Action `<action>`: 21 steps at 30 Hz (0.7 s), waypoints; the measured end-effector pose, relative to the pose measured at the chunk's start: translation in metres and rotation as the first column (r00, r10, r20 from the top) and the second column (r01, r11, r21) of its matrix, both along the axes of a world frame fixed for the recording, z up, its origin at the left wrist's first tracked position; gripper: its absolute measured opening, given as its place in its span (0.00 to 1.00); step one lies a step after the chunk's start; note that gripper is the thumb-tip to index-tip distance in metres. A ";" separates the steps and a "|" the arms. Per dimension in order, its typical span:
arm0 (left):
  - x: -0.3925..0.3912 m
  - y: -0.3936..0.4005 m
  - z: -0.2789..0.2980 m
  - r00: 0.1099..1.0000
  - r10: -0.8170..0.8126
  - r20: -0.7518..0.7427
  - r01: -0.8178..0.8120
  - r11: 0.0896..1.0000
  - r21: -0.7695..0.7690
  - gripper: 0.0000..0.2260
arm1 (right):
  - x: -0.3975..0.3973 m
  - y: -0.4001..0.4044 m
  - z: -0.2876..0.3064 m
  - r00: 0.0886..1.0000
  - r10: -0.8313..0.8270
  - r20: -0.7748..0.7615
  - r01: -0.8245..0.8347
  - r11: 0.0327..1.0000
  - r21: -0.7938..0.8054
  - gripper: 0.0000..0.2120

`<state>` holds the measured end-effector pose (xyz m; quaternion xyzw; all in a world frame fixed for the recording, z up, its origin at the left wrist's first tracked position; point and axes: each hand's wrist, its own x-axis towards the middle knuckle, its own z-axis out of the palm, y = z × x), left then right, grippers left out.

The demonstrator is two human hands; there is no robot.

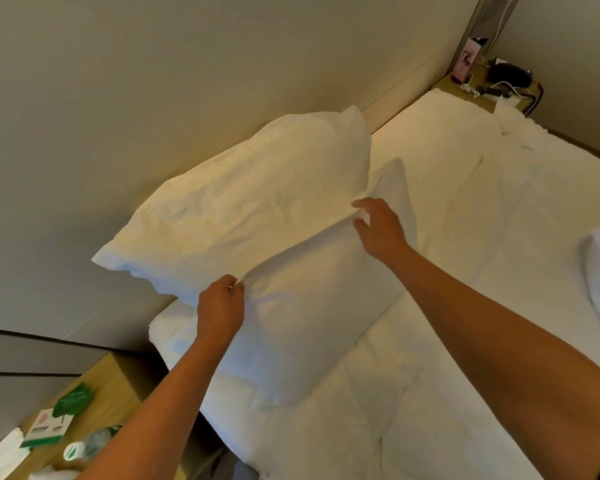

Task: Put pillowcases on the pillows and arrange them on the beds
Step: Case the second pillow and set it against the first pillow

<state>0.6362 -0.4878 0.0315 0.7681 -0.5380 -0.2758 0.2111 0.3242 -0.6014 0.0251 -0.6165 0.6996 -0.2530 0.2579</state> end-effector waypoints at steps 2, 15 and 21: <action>-0.003 -0.005 -0.008 0.999 -0.003 -0.053 0.002 1.000 -0.030 0.07 | 0.007 0.015 -0.020 0.999 0.036 -0.035 -0.035 0.999 0.032 0.23; -0.013 -0.032 -0.054 0.934 -0.256 0.251 0.252 0.967 0.046 0.33 | 0.056 0.158 -0.150 0.909 -0.312 0.277 0.141 0.854 0.500 0.61; -0.009 -0.076 -0.082 0.896 -0.355 0.268 0.334 0.935 0.121 0.09 | 0.106 0.138 -0.174 0.793 -0.518 0.322 0.309 0.796 0.519 0.68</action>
